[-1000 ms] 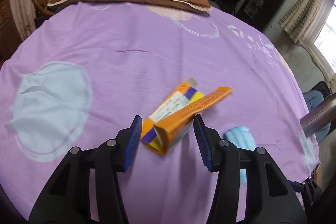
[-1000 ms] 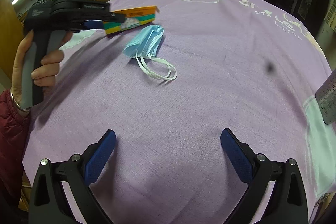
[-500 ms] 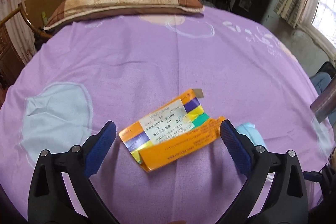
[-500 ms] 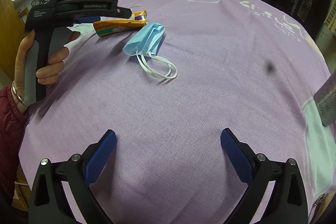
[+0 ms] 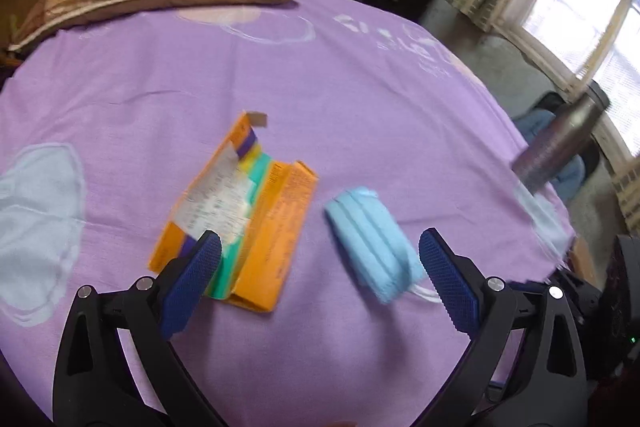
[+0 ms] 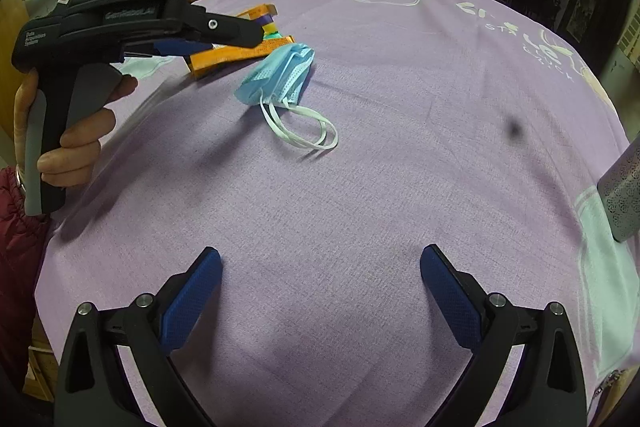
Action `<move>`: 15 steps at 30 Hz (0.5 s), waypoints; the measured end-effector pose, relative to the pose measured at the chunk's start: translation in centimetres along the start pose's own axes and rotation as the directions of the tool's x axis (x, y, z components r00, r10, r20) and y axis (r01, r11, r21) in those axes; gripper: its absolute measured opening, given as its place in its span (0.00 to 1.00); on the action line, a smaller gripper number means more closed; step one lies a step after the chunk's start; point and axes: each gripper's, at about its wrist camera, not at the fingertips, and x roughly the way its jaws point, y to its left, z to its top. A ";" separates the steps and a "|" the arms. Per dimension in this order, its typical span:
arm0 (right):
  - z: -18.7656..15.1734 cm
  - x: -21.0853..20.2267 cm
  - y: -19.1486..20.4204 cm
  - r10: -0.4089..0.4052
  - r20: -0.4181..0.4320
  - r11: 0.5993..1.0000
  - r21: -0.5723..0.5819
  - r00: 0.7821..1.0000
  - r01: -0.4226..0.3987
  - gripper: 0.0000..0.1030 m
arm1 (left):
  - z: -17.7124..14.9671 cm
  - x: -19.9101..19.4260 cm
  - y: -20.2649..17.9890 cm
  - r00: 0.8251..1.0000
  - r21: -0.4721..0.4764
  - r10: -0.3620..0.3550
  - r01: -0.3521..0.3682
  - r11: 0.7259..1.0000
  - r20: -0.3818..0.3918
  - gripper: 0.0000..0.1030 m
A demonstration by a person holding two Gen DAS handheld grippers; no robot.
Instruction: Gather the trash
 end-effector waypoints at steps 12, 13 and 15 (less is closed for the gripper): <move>-0.1 0.0 0.2 -0.008 -0.003 1.000 -0.006 1.000 0.008 0.96 | 1.3 2.6 3.1 0.988 -0.074 0.150 -0.152 0.986 -0.036 0.94; -0.1 0.0 0.2 -0.008 -0.003 1.000 -0.006 1.000 0.008 0.96 | 1.3 2.9 3.0 0.983 -0.059 0.178 -0.180 0.982 -0.040 0.94; -0.1 -0.1 0.2 -0.008 -0.003 1.000 -0.006 1.000 0.008 0.96 | 1.2 3.2 3.0 0.978 -0.048 0.200 -0.203 0.978 -0.053 0.94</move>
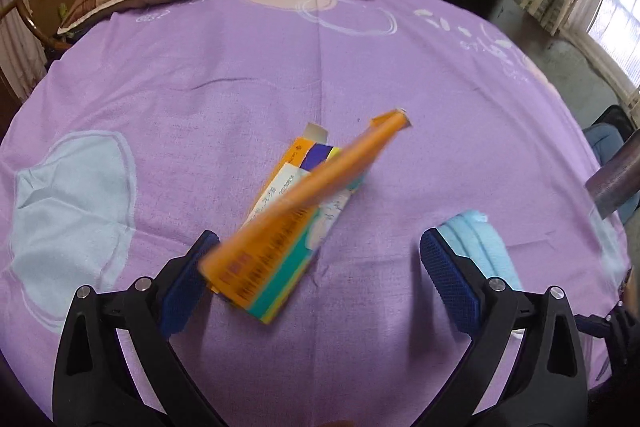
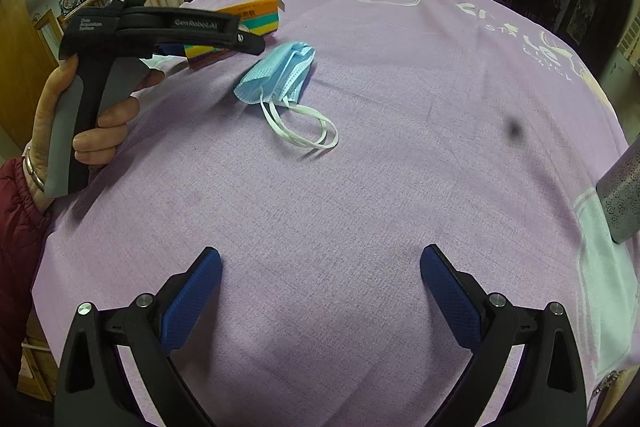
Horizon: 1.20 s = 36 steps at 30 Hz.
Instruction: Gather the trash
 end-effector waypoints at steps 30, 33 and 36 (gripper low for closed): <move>0.1 -0.1 0.0 -0.006 -0.003 1.000 -0.005 1.000 0.006 0.96 | 0.3 -1.1 3.3 0.999 -0.170 -0.019 0.024 0.985 0.033 0.94; 0.0 -0.1 0.1 -0.006 -0.003 1.000 -0.004 1.000 0.006 0.96 | 0.2 -1.0 2.2 0.999 -0.117 -0.032 0.035 0.993 0.025 0.94; 0.0 -0.1 0.0 -0.005 -0.003 1.000 -0.005 1.000 0.005 0.96 | -0.1 -0.9 0.3 0.996 -0.039 -0.086 0.086 0.995 0.009 0.93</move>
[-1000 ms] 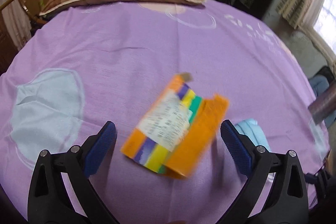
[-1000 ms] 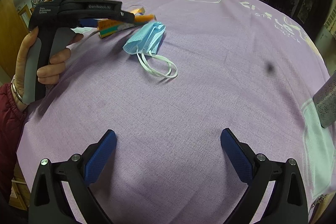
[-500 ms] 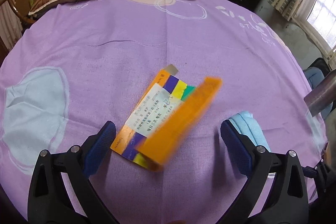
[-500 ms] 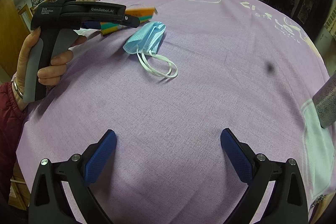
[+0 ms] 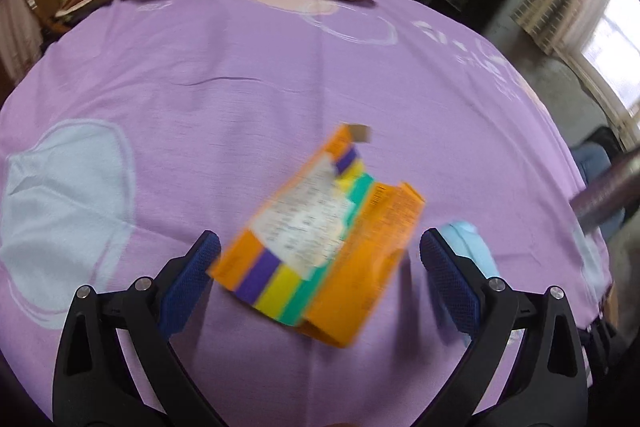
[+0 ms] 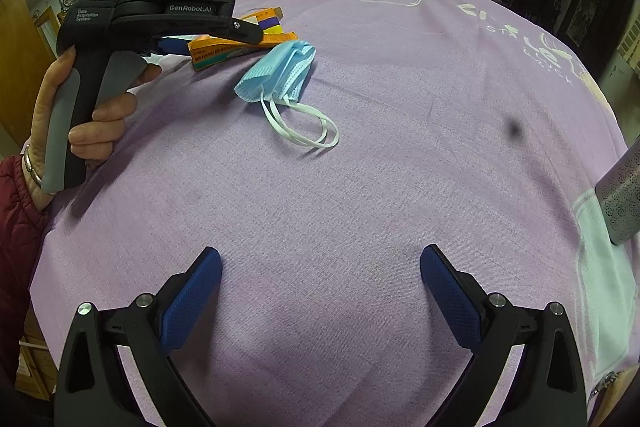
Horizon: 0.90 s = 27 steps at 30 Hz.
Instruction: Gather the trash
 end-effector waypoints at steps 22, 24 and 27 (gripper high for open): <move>0.0 0.1 0.2 -0.002 -0.001 1.000 -0.001 1.000 0.002 0.96 | 0.2 -1.0 2.2 0.996 -0.097 0.081 -0.078 0.992 0.027 0.84; 0.0 0.1 0.2 -0.002 -0.001 1.000 -0.001 1.000 0.002 0.96 | 0.3 -0.9 1.6 0.992 -0.068 0.119 -0.116 0.991 0.042 0.90; 0.0 0.1 0.3 -0.003 -0.001 1.000 -0.002 1.000 0.003 0.96 | 0.8 0.1 1.1 0.988 -0.040 0.154 -0.153 0.987 0.030 0.90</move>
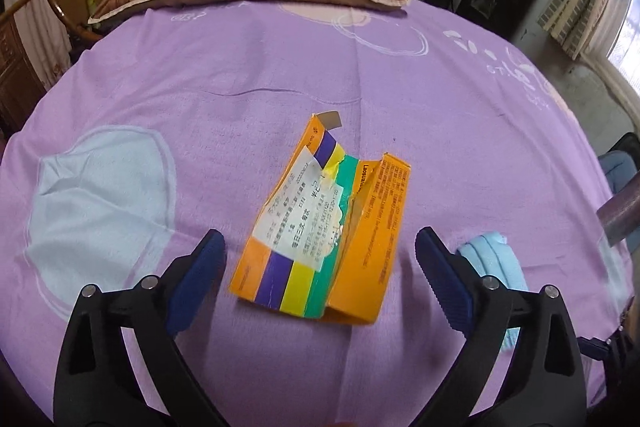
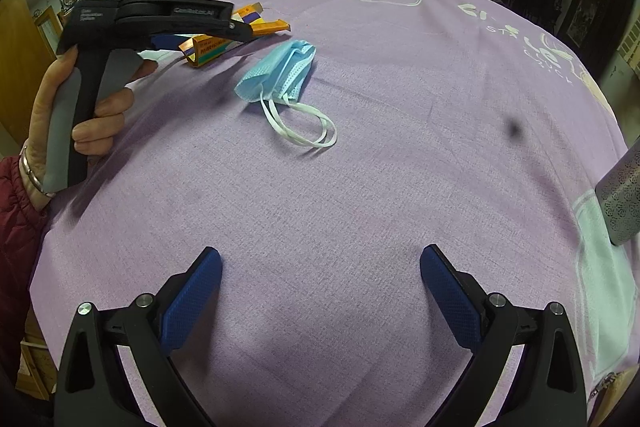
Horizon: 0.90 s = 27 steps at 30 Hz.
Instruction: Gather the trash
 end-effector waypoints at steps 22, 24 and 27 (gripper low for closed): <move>0.5 0.5 0.3 -0.023 -0.008 1.000 -0.016 1.000 0.023 0.96 | 0.4 0.4 6.5 0.964 -0.157 0.260 -0.265 0.951 -0.051 0.94; 0.5 0.6 0.4 -0.025 -0.008 1.000 -0.016 1.000 0.025 0.96 | 0.4 0.7 6.0 0.960 -0.129 0.277 -0.281 0.951 -0.052 0.94; 0.8 0.7 0.5 -0.031 -0.014 0.999 -0.014 0.999 0.031 0.96 | 0.4 0.6 5.6 0.962 -0.115 0.268 -0.272 0.955 -0.051 0.94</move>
